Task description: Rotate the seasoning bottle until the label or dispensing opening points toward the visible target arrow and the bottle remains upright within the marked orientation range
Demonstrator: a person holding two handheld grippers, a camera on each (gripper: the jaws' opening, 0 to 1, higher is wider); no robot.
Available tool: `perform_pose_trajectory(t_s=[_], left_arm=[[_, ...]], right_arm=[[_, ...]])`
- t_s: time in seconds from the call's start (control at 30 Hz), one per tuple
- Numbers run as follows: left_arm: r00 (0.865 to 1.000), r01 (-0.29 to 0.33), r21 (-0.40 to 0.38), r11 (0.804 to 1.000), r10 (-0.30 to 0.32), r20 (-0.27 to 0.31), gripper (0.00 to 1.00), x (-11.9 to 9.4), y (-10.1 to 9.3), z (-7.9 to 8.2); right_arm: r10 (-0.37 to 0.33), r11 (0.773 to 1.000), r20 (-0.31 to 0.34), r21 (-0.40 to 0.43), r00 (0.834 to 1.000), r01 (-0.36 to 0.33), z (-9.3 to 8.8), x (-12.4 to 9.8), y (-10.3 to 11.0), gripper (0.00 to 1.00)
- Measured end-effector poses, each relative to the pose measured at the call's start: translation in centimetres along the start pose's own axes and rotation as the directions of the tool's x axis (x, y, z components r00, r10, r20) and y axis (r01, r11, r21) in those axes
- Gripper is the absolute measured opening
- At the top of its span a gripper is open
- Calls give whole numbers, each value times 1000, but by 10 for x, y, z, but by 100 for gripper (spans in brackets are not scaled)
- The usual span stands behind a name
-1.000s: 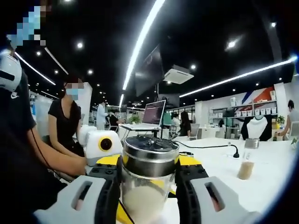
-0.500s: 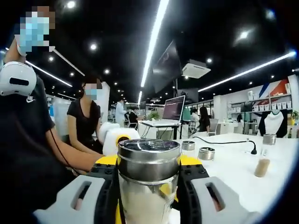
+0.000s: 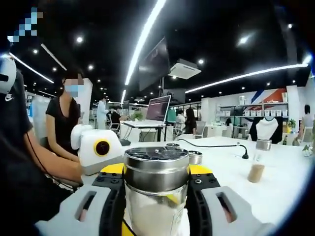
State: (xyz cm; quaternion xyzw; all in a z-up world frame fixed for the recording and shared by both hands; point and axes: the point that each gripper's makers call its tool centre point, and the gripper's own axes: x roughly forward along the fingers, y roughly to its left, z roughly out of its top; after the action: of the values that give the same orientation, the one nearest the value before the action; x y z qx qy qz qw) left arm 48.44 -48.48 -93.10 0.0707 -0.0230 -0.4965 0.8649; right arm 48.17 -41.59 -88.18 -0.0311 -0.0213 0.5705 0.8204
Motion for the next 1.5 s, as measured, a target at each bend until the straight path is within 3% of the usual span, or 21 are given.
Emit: perform_pose_trajectory(t_s=[0.1,0.17,0.23,0.3,0.37,0.57,0.63,0.7,0.8,1.07,1.17,1.27,1.43,1.5], left_arm=[[998,-48,-28,998,49,27,47,0,5,7],[992,-88,-121,989,98,80,46,0,9,17],[985,-124,-156,980,141,101,46,1,13,21],[983,-163,-87,983,170,69,46,4,16,17],[981,-179,-82,980,184,62,46,6,15,16],[971,-228,-91,969,233,45,47,2,26,12],[971,-238,-70,969,239,9,47,7,27,4],[964,-263,-55,963,259,-65,46,11,27,-8],[960,-280,-73,957,278,-40,46,11,28,-2],[938,-347,-18,938,346,-23,46,6,37,5],[935,-355,-82,931,355,-15,46,5,42,7],[943,-333,-109,936,329,-57,46,5,45,-2],[950,-310,-106,945,303,-77,46,2,51,-7],[958,-283,-106,953,275,-87,46,1,53,-10]], right_arm=[[-39,999,20,35,999,38,2,0,-6,45],[-74,996,40,56,996,72,7,1,-10,45],[-130,991,37,31,991,128,9,1,-14,45],[-168,985,19,-29,986,168,8,3,-14,45],[-196,979,11,-45,980,197,8,4,-14,45],[-289,957,37,5,957,289,10,4,-30,45],[-328,944,47,40,943,327,10,3,-36,45],[-352,935,50,62,935,349,10,3,-38,45],[-378,925,48,-10,925,379,12,4,-36,45],[-461,885,79,-35,884,465,17,7,-38,45],[-461,885,55,-42,886,463,10,14,-37,45],[-453,889,13,-72,891,453,2,17,-38,45],[-296,947,-5,-136,955,292,-1,23,-25,45],[-241,963,-19,-130,970,236,-4,21,-24,43]])
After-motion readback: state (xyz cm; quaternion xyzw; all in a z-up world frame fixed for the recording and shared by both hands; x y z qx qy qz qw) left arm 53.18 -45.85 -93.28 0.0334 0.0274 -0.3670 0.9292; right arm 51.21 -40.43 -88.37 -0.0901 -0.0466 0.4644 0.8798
